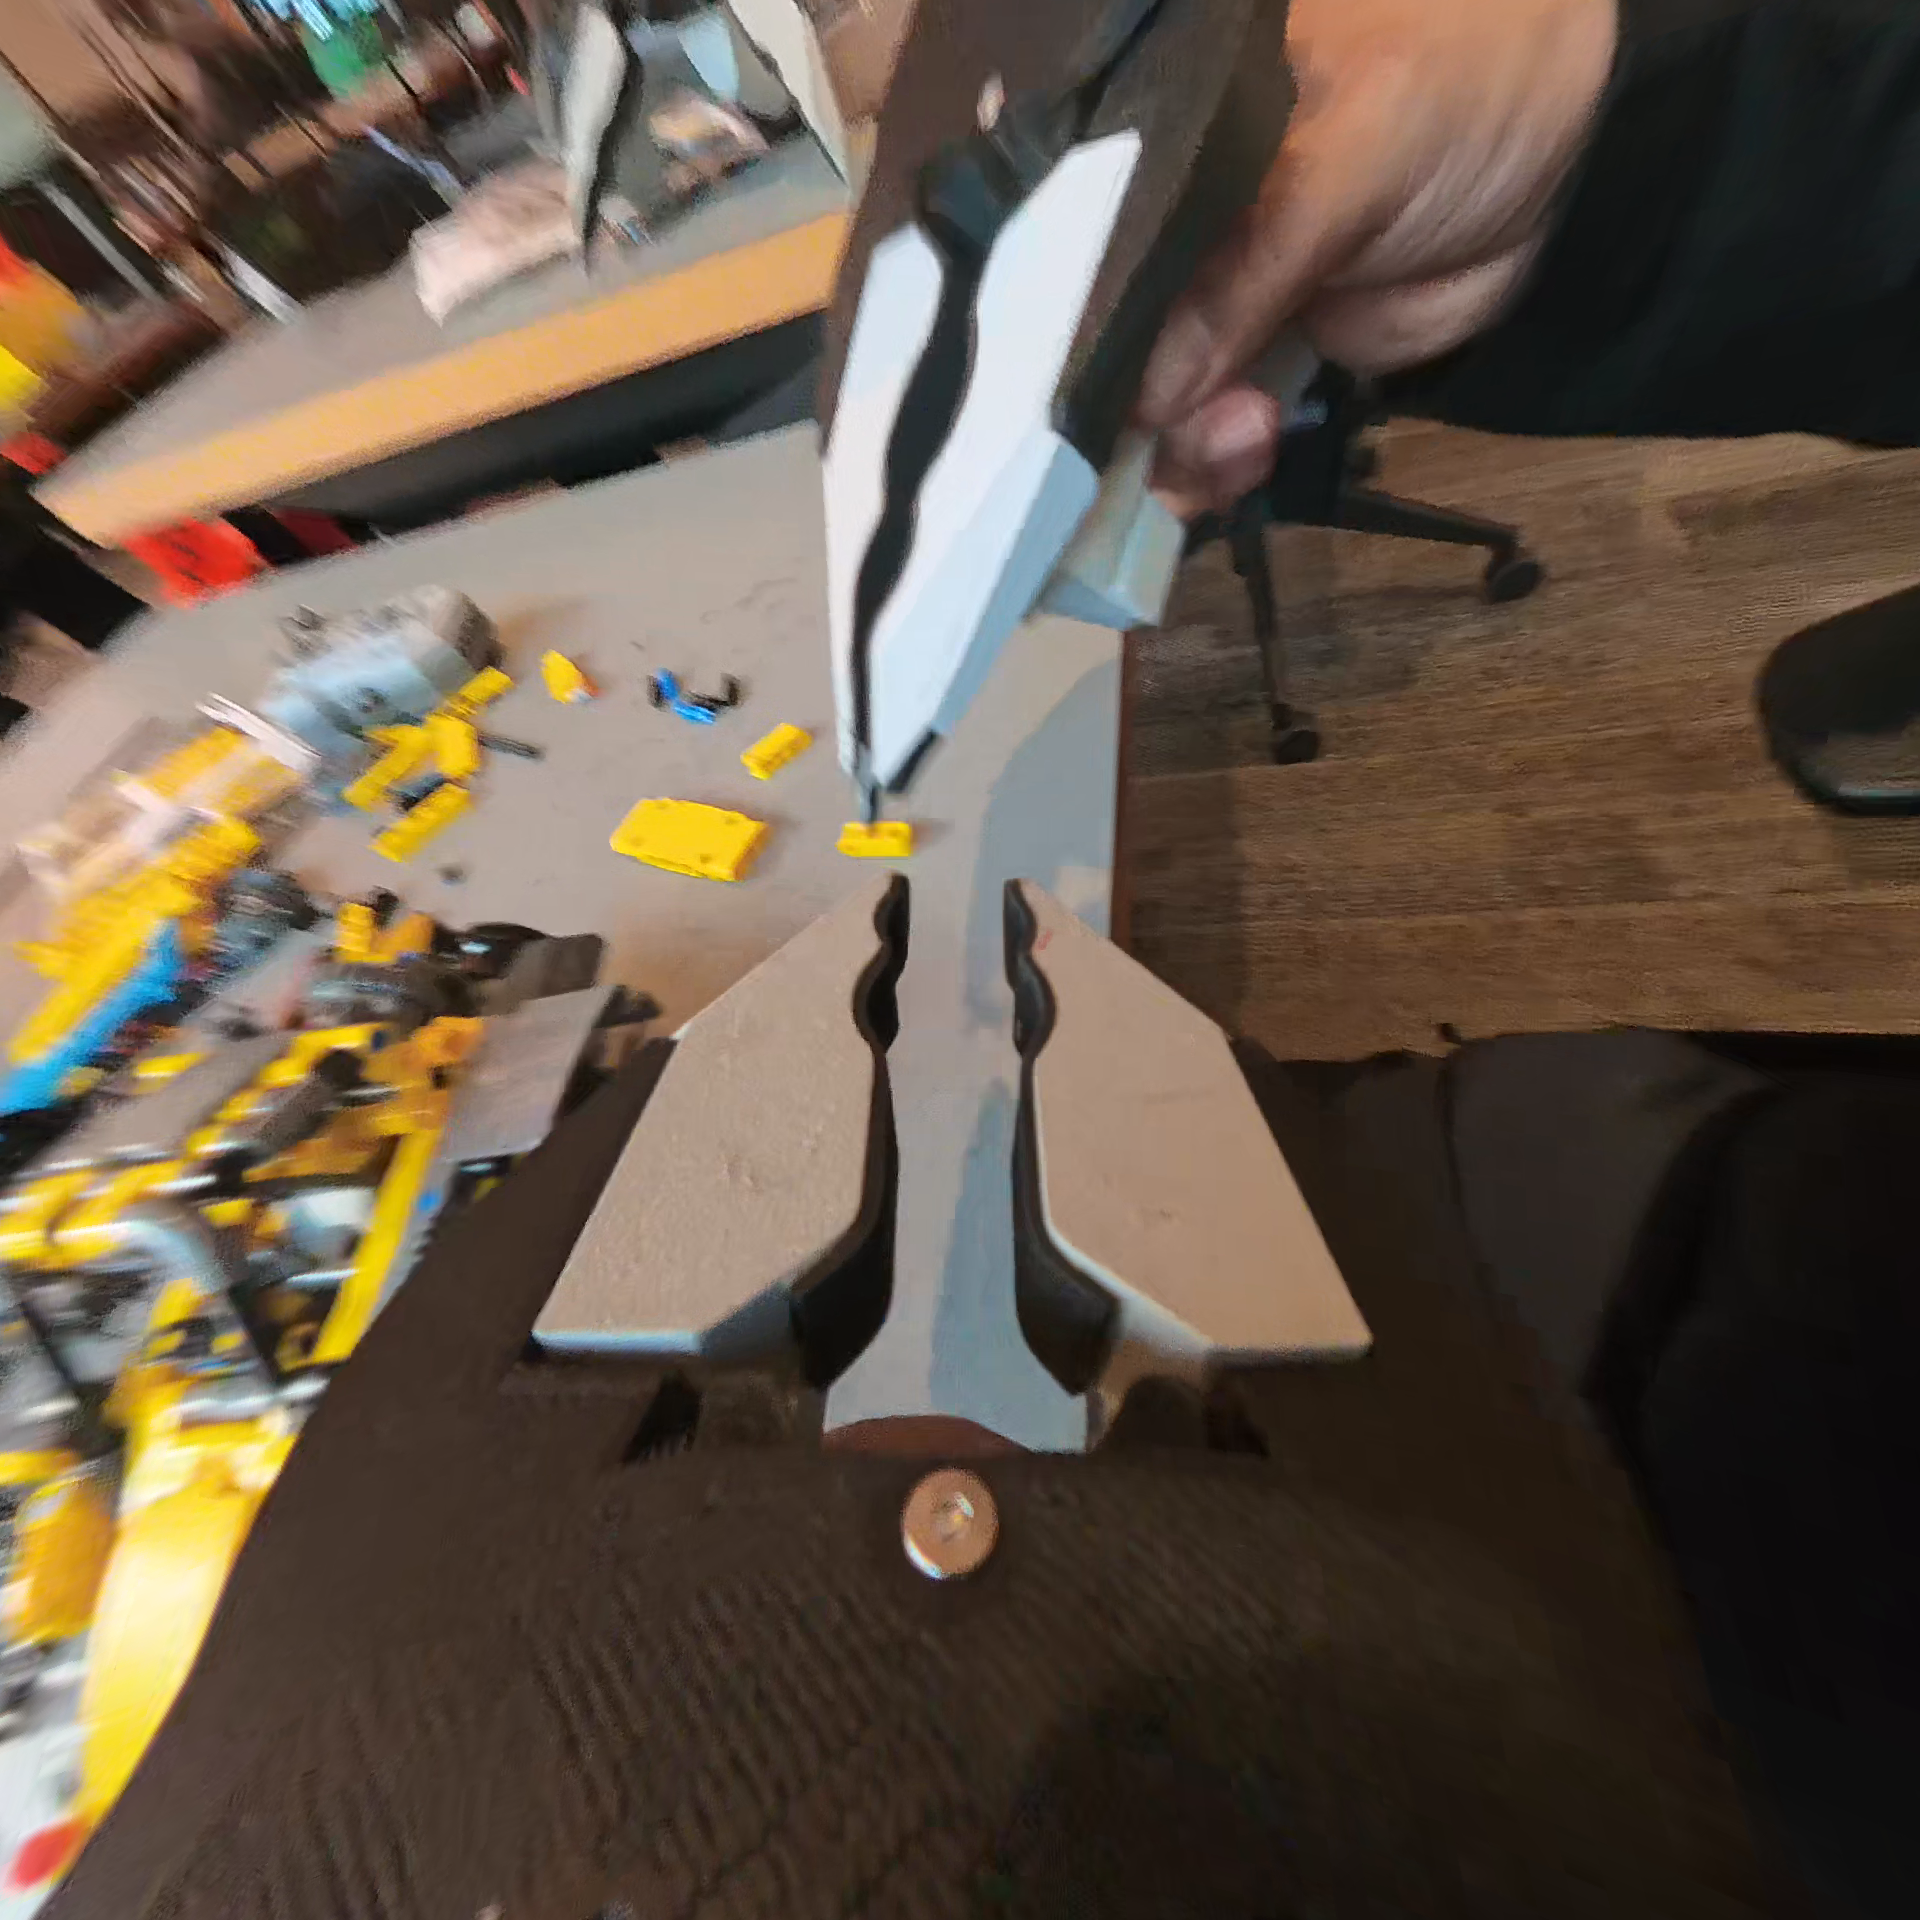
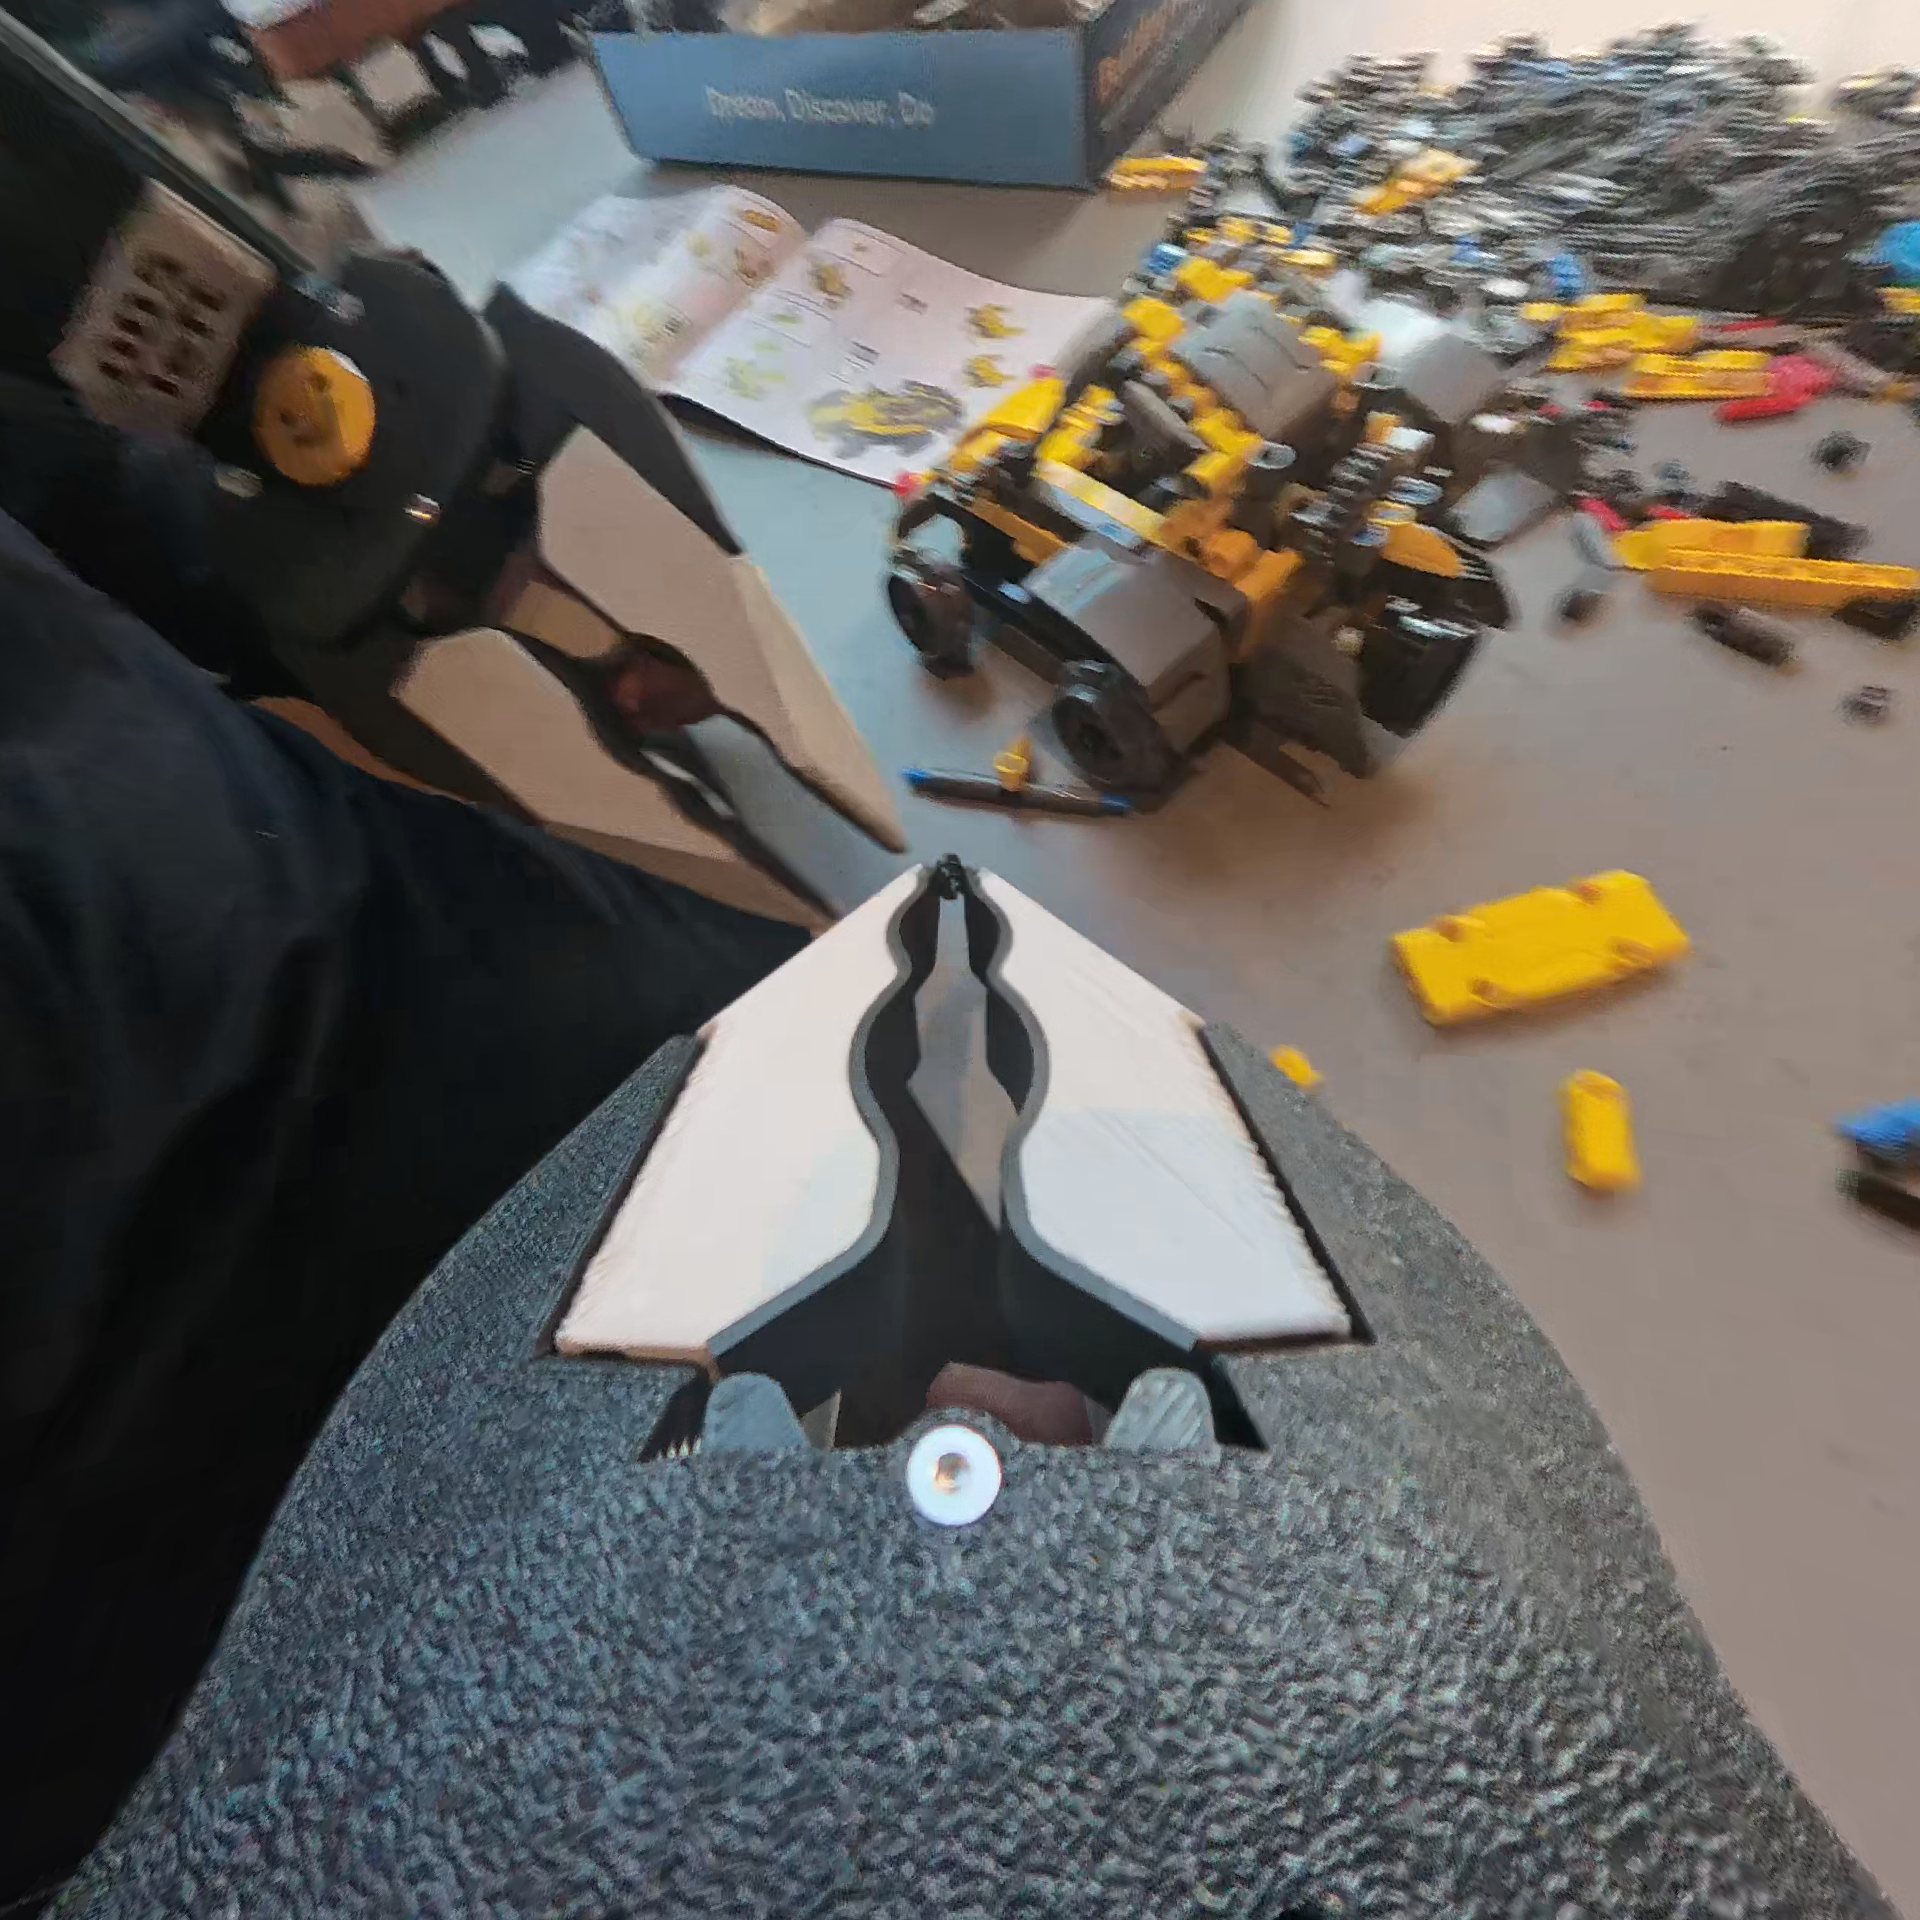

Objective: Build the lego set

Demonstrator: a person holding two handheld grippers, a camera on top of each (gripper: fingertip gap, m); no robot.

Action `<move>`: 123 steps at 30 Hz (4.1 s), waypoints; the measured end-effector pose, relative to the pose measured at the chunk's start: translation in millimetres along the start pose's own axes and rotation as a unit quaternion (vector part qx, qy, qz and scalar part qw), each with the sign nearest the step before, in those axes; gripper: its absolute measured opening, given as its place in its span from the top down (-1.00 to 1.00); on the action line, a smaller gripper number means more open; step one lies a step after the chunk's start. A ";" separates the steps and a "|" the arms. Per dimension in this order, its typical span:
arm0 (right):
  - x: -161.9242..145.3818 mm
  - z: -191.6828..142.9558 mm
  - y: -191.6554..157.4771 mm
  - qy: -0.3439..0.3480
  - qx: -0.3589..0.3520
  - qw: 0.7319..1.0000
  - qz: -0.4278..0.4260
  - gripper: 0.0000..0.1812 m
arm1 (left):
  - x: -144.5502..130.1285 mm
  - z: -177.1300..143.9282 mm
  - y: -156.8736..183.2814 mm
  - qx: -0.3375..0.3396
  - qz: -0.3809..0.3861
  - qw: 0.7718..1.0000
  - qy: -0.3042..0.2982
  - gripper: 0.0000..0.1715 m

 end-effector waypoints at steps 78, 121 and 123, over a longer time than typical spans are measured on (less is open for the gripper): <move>-35.3 17.0 46.1 -0.141 -0.097 0.985 -0.016 0.95 | -49.0 -39.7 38.1 -0.072 -0.145 0.985 -0.065 0.62; -4.0 17.9 -21.8 -0.069 0.091 0.993 -0.016 0.94 | -8.5 -4.0 8.5 -0.041 -0.014 0.999 -0.019 0.97; -5.3 16.9 -21.6 -0.065 0.090 0.994 -0.014 0.95 | -8.7 -3.3 8.8 -0.040 -0.014 0.999 -0.017 0.98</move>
Point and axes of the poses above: each gripper's, where its closed fingertips meet, z out along the fingers, x out of its top, y = z × x across the jaws, the point moved 8 cm from there along -z, back along the fingers, and after that the axes turned 2 degrees about y, right-handed, at the moved point
